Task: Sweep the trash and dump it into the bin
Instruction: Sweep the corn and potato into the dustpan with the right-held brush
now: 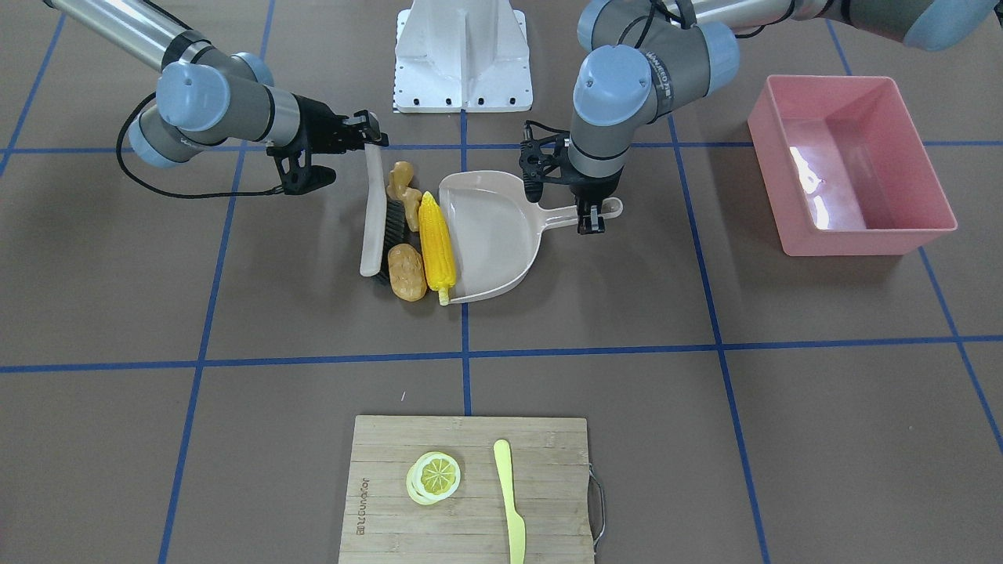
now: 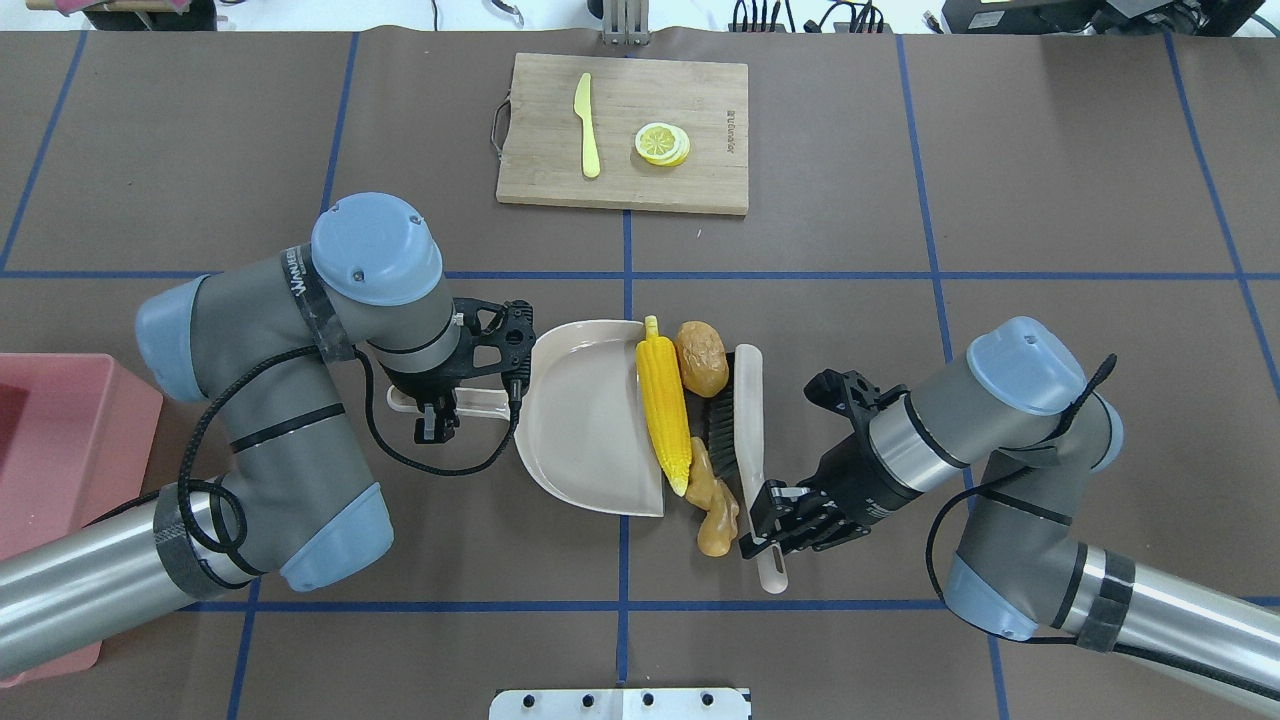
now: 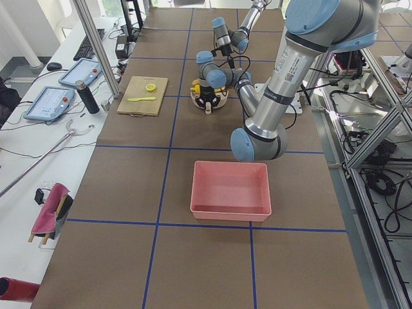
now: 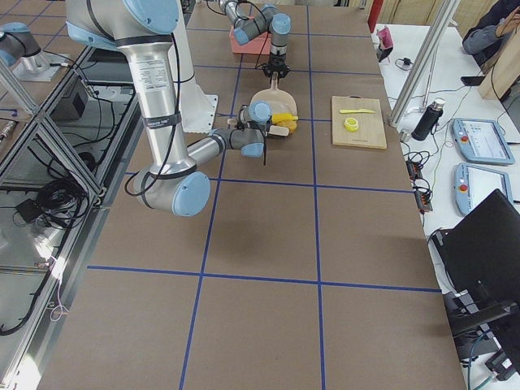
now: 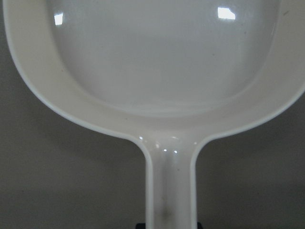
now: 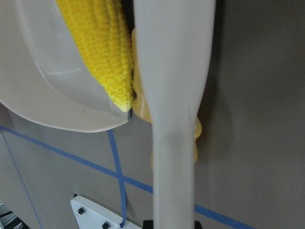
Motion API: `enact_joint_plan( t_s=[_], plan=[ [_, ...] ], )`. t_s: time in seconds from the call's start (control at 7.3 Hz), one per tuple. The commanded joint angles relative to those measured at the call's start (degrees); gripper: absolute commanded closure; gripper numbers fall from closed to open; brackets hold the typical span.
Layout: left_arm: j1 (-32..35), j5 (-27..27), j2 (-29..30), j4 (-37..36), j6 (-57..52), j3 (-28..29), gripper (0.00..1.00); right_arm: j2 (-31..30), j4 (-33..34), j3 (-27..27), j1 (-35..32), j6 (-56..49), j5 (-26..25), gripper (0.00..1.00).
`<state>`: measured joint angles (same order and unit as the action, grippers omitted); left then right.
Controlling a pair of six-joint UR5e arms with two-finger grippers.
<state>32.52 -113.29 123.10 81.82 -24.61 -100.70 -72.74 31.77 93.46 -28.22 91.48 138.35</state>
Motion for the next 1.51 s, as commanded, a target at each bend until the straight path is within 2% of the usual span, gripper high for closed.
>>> enact_joint_plan(
  t_s=[0.0, 0.27, 0.68, 1.37],
  plan=[
    [0.0, 0.0, -0.1, 0.0, 0.0, 0.1, 1.00, 4.3, 4.4, -0.2, 0.9, 0.3, -1.2, 1.00],
    [0.0, 0.0, -0.1, 0.0, 0.0, 0.1, 1.00, 8.0, 9.1, -0.1, 1.4, 0.8, -2.0, 1.00],
    [-0.1, 0.0, -0.4, 0.0, 0.0, 0.1, 1.00, 10.2, 12.4, 0.1, 3.5, 1.1, -5.2, 1.00],
    [-0.1, 0.0, -0.5, 0.0, 0.1, -0.5, 1.00, 9.1, 12.9, 0.3, 4.8, 1.6, -6.1, 1.00]
  ],
)
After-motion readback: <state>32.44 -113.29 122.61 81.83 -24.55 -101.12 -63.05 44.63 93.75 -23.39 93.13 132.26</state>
